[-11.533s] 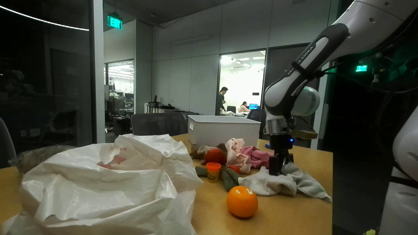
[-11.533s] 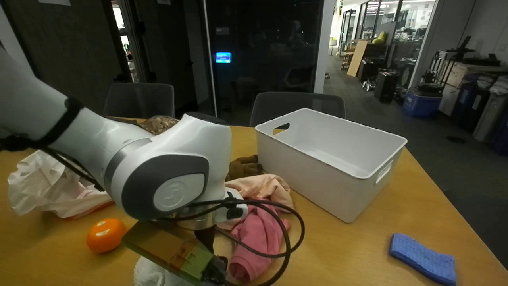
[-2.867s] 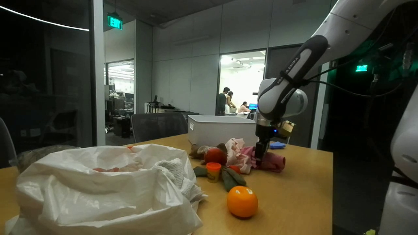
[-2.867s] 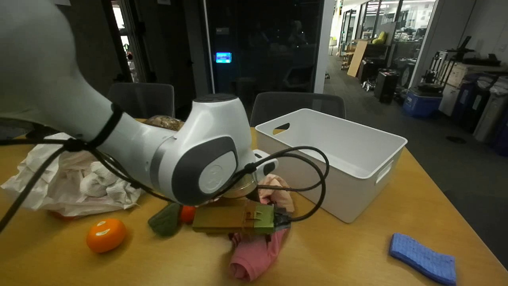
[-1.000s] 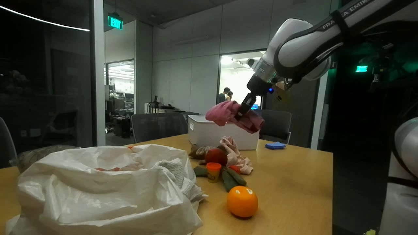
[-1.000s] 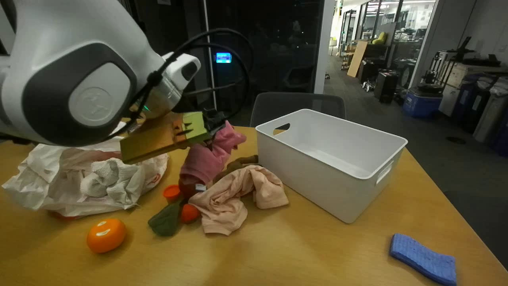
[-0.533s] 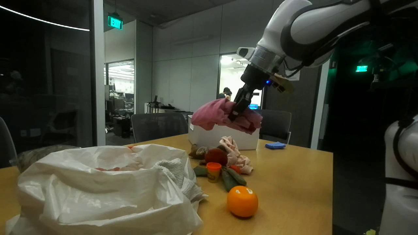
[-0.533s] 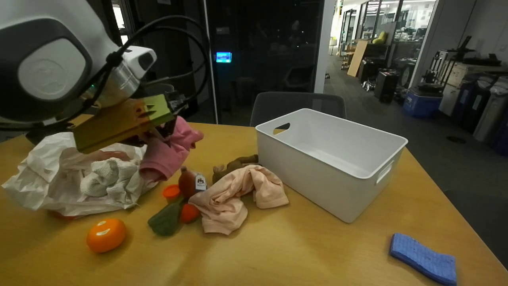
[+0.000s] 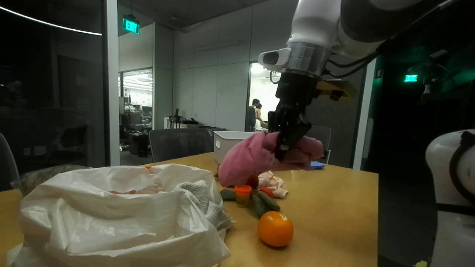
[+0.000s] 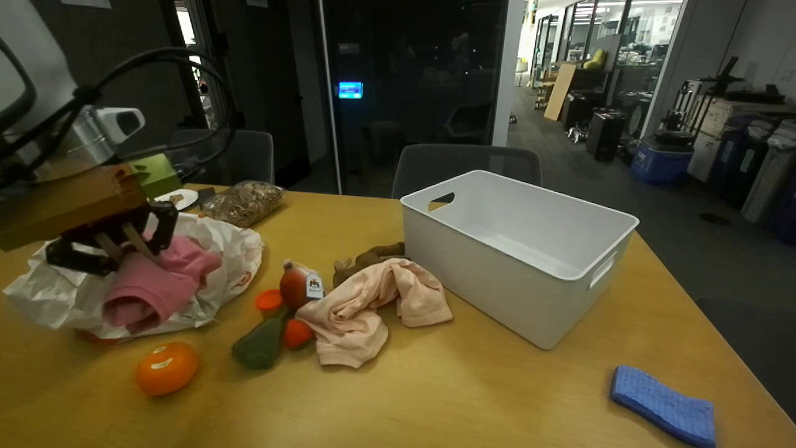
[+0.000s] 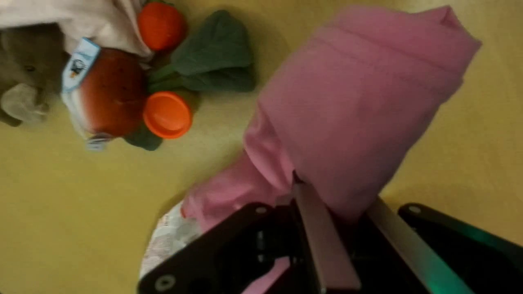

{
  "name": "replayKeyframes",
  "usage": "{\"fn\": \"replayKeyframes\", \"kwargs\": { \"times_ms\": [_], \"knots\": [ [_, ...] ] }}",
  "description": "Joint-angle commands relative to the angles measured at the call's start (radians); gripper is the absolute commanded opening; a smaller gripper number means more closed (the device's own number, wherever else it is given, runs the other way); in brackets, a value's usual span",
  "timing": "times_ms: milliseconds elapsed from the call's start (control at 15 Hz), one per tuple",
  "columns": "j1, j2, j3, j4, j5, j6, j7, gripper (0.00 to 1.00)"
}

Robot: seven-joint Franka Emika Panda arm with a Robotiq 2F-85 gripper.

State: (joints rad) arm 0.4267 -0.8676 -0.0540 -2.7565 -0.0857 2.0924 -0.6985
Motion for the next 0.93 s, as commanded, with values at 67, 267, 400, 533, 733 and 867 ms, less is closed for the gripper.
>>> {"fn": "replayKeyframes", "kwargs": {
  "times_ms": [67,267,400,533,733,867],
  "knots": [
    [0.091,0.01,0.099,0.0,0.067,-0.048,-0.024,0.1],
    [0.117,0.046,0.16,-0.004,0.069,0.021,0.007,0.09],
    [0.124,0.08,0.185,-0.004,0.061,0.066,0.019,0.09],
    [0.12,0.121,0.203,-0.005,0.042,0.122,0.019,0.08],
    [0.096,0.2,0.219,-0.008,0.017,0.212,0.033,0.08],
    [0.092,0.242,0.233,-0.01,0.007,0.264,0.051,0.08]
  ]
}}
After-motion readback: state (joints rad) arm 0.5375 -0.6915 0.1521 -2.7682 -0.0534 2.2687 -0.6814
